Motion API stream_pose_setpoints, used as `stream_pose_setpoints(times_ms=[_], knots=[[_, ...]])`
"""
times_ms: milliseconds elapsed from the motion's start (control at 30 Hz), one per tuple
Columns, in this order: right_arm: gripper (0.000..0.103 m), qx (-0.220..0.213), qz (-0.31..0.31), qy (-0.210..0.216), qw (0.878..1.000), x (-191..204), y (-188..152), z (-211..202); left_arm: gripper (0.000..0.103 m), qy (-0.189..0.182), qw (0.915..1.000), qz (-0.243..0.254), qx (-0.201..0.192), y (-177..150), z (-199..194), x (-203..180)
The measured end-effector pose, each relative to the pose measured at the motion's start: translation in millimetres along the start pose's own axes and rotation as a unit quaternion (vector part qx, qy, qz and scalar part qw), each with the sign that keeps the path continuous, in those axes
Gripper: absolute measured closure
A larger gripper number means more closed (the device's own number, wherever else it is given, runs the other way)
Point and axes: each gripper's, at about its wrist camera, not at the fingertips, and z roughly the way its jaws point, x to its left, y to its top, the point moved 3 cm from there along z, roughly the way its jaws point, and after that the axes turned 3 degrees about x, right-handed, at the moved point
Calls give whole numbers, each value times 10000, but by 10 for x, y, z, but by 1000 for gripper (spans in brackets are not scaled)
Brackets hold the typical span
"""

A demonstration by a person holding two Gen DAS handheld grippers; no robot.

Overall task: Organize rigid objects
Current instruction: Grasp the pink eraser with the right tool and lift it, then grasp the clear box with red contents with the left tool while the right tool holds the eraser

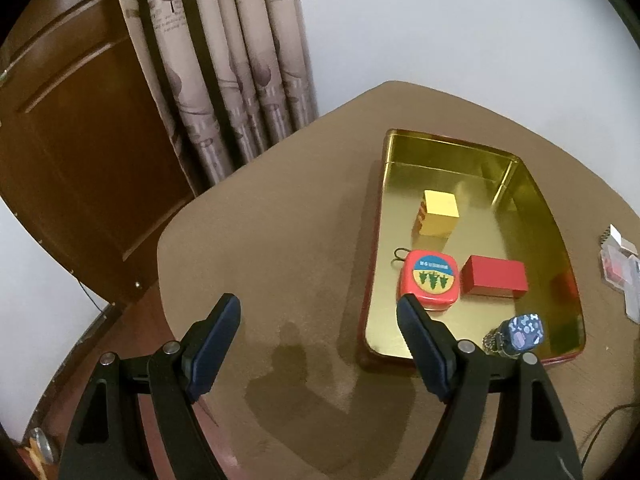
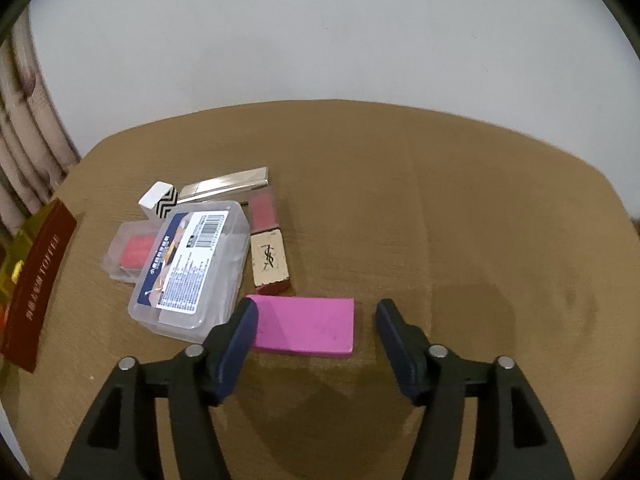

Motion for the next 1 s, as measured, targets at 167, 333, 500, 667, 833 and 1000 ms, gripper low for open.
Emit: stream_pose_setpoints(times_ms=[167, 333, 500, 667, 833, 1000], knots=[[22, 75, -244, -145, 9996, 116, -44, 112, 25, 26, 9999, 166, -16, -31, -7, -95], [22, 91, -496, -341, 9981, 191, -35, 189, 25, 47, 9991, 413, -106, 6, -111, -212], [22, -57, -534, -455, 9975, 201, -109, 166, 24, -336, 9975, 597, -155, 151, -300, -517], [41, -122, -518, -406, 9978, 186, -263, 90, 22, -838, 9895, 1168, -115, 239, -406, -1182], [41, -161, -390, -609, 9973, -23, -289, 100, 21, -1413, 9763, 1632, 114, 256, -427, -1943], [41, -200, -216, -626, 9976, -175, -361, 73, 21, -1805, 9647, 1850, 502, 310, -325, -2605]])
